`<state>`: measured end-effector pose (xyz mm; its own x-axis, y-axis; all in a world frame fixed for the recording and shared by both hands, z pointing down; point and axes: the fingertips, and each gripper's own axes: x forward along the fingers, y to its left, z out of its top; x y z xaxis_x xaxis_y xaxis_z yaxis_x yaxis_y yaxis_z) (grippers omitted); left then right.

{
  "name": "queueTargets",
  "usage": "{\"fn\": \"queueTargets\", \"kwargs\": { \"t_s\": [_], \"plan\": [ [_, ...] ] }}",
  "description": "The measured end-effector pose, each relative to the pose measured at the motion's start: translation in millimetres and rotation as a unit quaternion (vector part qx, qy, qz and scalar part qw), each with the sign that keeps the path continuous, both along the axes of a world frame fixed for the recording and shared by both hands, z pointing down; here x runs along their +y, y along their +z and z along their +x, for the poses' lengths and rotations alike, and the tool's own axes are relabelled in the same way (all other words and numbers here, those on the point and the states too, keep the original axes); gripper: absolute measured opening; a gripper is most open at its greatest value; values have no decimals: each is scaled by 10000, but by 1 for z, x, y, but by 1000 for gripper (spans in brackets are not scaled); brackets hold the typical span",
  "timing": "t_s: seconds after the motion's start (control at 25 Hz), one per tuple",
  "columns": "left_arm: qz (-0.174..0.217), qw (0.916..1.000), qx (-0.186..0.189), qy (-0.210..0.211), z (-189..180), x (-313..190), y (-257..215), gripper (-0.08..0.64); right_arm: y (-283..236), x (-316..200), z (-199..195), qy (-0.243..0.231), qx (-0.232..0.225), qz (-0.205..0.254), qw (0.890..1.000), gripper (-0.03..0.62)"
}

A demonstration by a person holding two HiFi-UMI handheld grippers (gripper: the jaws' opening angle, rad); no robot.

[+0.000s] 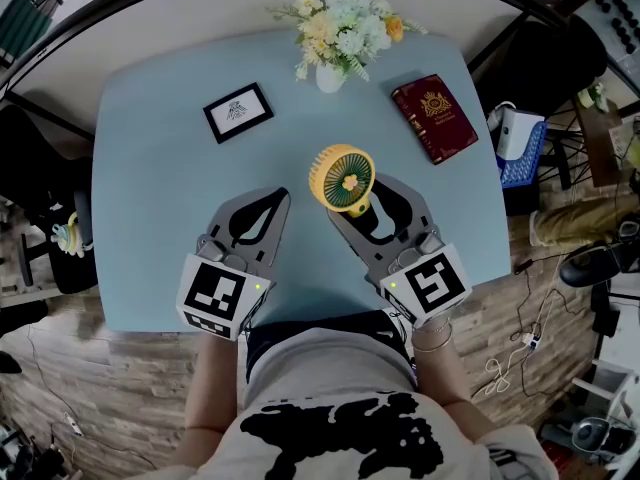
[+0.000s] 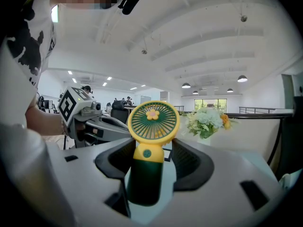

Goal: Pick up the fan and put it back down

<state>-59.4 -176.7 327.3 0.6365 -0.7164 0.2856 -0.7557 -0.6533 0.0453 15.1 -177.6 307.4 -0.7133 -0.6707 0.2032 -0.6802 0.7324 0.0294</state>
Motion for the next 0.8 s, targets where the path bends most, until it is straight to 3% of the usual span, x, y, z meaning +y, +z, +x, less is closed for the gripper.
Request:
{"fn": "queueTargets", "kwargs": {
  "t_s": [0.8],
  "plan": [
    [-420, 9990, 64, -113, -9, -10, 36, 12, 33, -20, 0, 88, 131, -362, 9992, 242]
  ]
}}
